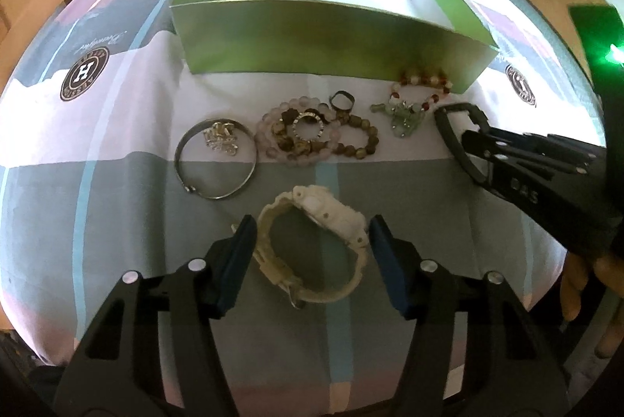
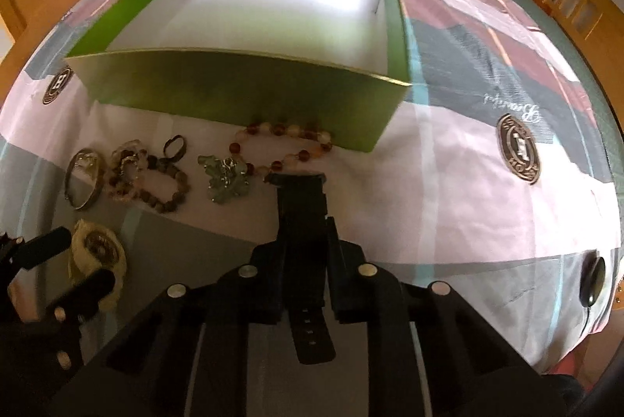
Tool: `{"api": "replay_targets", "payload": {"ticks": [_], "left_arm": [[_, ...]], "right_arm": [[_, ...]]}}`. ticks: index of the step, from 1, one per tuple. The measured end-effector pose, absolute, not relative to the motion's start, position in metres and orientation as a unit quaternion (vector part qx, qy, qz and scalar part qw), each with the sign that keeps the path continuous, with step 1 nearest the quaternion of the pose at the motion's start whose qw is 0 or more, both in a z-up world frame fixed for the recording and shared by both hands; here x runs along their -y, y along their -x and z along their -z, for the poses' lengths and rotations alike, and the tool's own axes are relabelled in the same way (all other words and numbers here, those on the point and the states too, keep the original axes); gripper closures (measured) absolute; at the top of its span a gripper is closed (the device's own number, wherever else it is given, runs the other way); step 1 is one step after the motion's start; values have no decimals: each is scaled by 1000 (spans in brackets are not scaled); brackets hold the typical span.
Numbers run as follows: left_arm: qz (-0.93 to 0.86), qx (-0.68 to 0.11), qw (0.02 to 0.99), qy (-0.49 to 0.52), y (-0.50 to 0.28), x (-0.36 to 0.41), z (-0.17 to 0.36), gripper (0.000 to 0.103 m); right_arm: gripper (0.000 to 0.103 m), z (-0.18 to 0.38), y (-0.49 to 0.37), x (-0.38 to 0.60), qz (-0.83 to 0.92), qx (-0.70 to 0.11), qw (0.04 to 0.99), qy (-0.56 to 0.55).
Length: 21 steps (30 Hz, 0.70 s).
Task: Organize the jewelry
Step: 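Grasp the white watch with the left tool while the right tool grasps the black hair clip, then carry the watch and clip into the green box and open both tools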
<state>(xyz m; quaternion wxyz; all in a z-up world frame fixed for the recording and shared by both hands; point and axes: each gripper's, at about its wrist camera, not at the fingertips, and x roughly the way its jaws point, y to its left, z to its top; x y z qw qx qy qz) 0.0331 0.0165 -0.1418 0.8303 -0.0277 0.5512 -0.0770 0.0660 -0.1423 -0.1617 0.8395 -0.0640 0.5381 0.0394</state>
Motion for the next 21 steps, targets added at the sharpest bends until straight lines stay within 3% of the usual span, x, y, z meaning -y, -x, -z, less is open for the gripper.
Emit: {"api": "replay_targets", "payload": {"ticks": [10, 21], "left_arm": [[71, -529, 845, 39, -23, -32, 113, 43], [63, -427, 902, 23, -75, -40, 12, 43]], "right_arm": [[85, 139, -50, 156, -55, -529, 846, 42], [85, 18, -90, 159, -67, -396, 916, 24]]}}
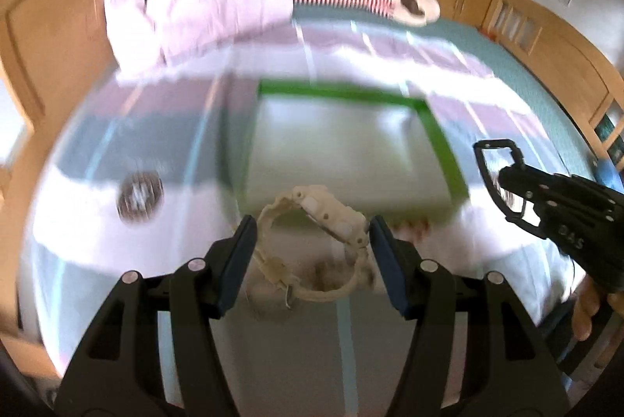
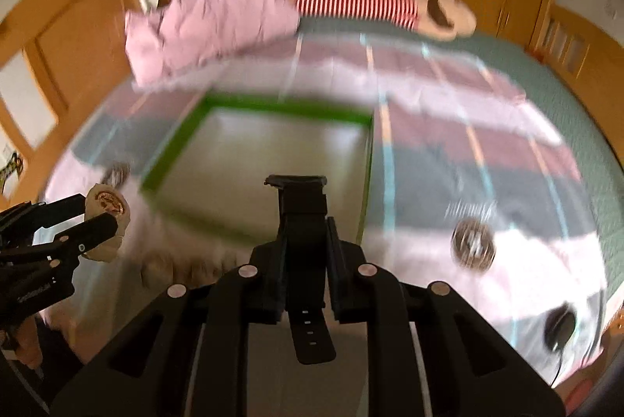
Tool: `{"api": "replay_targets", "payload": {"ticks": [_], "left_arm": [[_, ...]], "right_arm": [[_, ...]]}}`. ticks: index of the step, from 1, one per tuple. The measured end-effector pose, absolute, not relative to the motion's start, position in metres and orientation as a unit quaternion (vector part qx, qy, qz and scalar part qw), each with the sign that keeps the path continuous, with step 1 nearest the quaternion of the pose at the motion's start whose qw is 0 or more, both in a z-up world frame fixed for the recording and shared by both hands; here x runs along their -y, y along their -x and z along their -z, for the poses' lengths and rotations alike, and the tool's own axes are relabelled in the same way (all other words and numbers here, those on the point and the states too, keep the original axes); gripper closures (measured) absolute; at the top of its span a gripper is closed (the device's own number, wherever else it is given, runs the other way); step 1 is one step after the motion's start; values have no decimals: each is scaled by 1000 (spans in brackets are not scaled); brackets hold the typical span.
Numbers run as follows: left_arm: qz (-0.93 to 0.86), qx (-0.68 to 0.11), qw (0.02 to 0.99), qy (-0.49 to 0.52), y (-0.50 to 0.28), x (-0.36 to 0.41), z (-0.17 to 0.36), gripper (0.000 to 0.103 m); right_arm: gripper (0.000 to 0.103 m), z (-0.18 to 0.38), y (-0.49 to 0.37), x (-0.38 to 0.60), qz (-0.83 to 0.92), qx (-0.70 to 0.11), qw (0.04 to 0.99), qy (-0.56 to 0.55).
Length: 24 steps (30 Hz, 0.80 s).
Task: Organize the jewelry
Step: 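Carry the watch and clip into the green box and open both tools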
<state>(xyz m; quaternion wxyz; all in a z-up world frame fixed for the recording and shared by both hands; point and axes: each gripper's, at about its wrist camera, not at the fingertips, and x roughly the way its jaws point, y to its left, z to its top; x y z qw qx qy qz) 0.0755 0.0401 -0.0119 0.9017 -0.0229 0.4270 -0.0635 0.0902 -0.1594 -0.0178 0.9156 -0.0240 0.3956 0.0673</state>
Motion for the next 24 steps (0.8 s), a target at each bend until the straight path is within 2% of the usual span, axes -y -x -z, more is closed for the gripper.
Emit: {"api": "replay_targets", "payload": {"ticks": [3, 7, 13, 19, 21, 22, 23, 24], "left_arm": [[63, -411, 909, 26, -110, -39, -8, 43], [65, -418, 906, 23, -151, -32, -1, 43], [57, -469, 881, 4, -197, -18, 60, 43], [56, -508, 859, 7, -215, -18, 105, 42], [57, -511, 858, 10, -216, -19, 109, 43], [56, -506, 861, 9, -214, -20, 105, 43], [56, -502, 863, 8, -213, -21, 101, 37], [56, -497, 866, 10, -210, -22, 95, 32]], "right_arm": [[85, 4, -116, 163, -58, -380, 923, 14], [85, 18, -151, 158, -48, -389, 920, 14], [85, 89, -190, 147, -44, -452, 891, 19], [85, 132, -201, 142, -34, -483, 875, 25], [74, 133, -201, 143, -31, -483, 875, 29], [61, 130, -200, 145, -33, -480, 876, 25], [55, 123, -196, 148, -35, -473, 880, 18], [55, 113, -191, 151, -36, -465, 885, 14]]}}
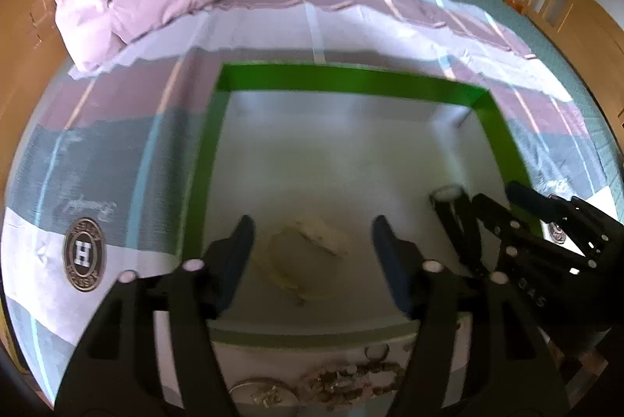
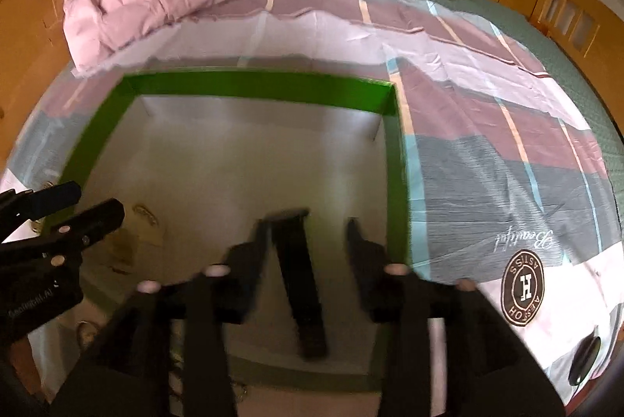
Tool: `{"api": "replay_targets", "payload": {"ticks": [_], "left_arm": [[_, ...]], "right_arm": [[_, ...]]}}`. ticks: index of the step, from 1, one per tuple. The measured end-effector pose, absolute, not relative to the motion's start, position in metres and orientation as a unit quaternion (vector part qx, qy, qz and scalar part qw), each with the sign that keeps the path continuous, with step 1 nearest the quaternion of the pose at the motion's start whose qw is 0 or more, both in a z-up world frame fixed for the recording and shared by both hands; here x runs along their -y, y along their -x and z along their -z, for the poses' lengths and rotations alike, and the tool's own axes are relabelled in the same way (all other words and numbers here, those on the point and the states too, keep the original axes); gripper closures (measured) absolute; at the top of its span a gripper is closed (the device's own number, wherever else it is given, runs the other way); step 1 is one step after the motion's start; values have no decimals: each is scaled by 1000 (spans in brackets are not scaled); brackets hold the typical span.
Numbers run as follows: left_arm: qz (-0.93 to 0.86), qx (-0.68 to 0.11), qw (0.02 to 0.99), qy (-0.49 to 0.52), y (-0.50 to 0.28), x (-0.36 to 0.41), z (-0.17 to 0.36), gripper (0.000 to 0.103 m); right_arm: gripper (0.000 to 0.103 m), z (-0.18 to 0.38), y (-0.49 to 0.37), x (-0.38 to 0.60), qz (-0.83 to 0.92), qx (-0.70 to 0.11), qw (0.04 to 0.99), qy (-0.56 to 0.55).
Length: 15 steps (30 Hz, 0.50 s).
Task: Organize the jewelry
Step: 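Carry the watch and clip into the green box and open both tools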
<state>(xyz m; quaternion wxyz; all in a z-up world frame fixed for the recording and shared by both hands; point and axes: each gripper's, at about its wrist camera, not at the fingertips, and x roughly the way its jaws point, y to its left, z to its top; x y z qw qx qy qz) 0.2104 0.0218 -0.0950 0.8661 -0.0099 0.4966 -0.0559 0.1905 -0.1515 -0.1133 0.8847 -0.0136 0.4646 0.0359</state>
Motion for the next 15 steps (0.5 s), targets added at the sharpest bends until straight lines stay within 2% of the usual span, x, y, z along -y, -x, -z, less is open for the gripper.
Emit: {"api": "replay_targets", "payload": {"ticks": [6, 10, 12, 15], "left_arm": [[42, -444, 895, 17, -151, -45, 40, 31], [18, -429, 902, 38, -94, -69, 41, 31], [13, -425, 904, 43, -64, -75, 51, 42], [12, -426, 904, 24, -21, -73, 74, 50]], "right_arm": [[55, 60, -130, 172, -63, -425, 903, -11], [55, 59, -71, 179, -83, -397, 914, -23], [63, 72, -38, 180, -88, -383, 919, -26], [65, 103, -1, 171, -104, -400, 910, -40]]}}
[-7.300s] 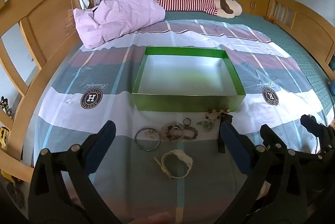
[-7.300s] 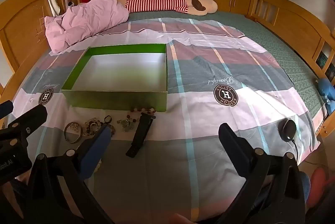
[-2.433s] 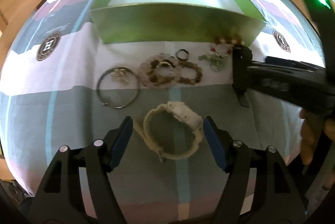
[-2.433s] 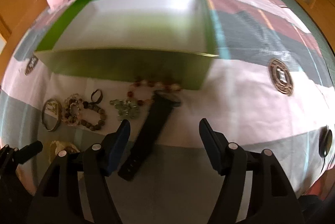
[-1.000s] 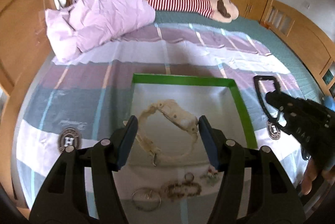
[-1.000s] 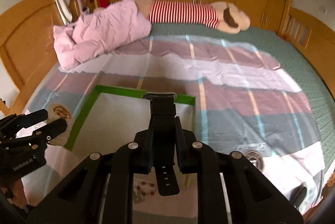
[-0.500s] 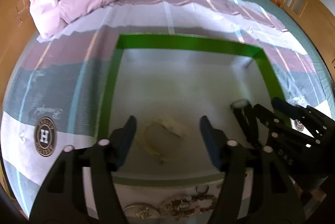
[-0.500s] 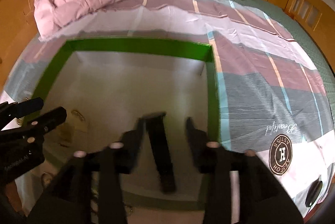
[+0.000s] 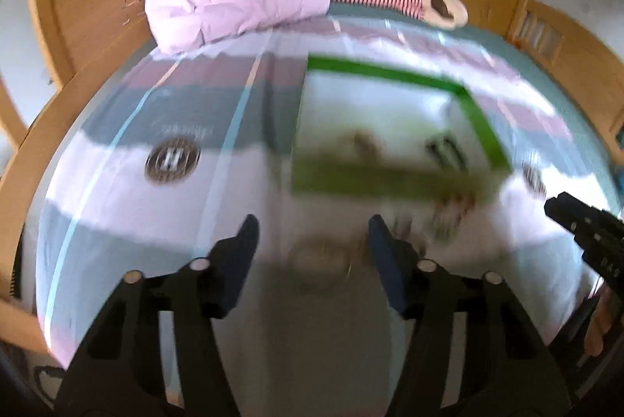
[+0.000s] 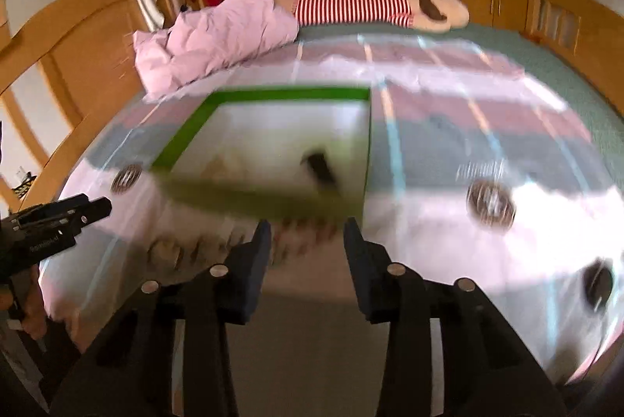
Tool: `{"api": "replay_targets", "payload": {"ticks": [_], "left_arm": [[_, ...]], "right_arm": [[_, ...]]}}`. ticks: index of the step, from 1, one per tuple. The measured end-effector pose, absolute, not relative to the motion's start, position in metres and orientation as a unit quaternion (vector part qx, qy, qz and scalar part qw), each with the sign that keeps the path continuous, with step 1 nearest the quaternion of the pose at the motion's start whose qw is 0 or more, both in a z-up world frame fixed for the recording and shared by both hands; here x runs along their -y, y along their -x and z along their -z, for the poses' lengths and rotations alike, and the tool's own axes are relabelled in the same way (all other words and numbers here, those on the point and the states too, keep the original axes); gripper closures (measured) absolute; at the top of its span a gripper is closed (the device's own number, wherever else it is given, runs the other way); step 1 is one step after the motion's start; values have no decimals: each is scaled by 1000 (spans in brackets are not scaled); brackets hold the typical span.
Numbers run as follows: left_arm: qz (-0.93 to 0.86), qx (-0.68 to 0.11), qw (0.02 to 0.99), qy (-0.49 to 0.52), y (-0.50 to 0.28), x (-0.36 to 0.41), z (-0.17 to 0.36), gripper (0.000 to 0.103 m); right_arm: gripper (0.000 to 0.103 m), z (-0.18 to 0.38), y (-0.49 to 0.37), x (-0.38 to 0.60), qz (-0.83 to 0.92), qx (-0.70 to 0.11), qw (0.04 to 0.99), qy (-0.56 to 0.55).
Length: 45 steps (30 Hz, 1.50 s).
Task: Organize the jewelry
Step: 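Carry the watch and clip into the green box and open both tools, then grasp the silver bangle with the left tool while the right tool grasps the green pendant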
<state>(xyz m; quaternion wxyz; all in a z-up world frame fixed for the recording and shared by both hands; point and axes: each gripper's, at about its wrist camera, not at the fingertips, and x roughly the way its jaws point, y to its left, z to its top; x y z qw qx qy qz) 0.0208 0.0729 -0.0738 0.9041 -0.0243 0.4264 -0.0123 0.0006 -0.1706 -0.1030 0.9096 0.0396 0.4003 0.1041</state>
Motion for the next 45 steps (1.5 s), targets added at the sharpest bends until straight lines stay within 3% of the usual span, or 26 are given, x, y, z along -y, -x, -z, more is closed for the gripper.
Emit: {"api": "replay_targets", "payload": {"ticks": [2, 5, 8, 12, 14, 15, 21, 22, 23, 28, 38, 41, 45], "left_arm": [[11, -433, 901, 21, 5, -72, 91, 55], [20, -441, 896, 41, 24, -73, 109, 68], [24, -457, 888, 41, 25, -69, 121, 72], [29, -456, 888, 47, 14, -68, 126, 71], [27, -457, 887, 54, -2, -70, 127, 62], [24, -457, 887, 56, -7, -69, 127, 59], [15, -469, 881, 60, -36, -74, 136, 53], [16, -470, 881, 61, -38, -75, 137, 52], [16, -470, 880, 61, -39, -76, 138, 51], [18, -480, 875, 65, -42, -78, 144, 51], [17, -505, 860, 67, -54, -78, 158, 51], [15, -517, 852, 82, -60, -82, 164, 51], [15, -523, 849, 79, -63, -83, 168, 53]], "right_arm": [[76, 119, 14, 158, -104, -414, 904, -26], [86, 135, 22, 141, -106, -429, 897, -10], [86, 139, 16, 131, -111, -433, 894, -4], [83, 141, -15, 129, -95, -438, 894, -1], [69, 146, -39, 128, -96, -450, 888, -18], [66, 148, -47, 127, -95, -452, 886, -21], [66, 171, -90, 102, -89, -474, 875, 32], [68, 174, -90, 101, -89, -480, 872, 36], [82, 177, -89, 102, -90, -488, 868, 37], [103, 175, -67, 115, -113, -504, 856, 33], [102, 166, -31, 155, -95, -514, 853, -1], [91, 164, -33, 157, -87, -510, 856, -3], [88, 165, -34, 155, -91, -511, 855, -11]]}}
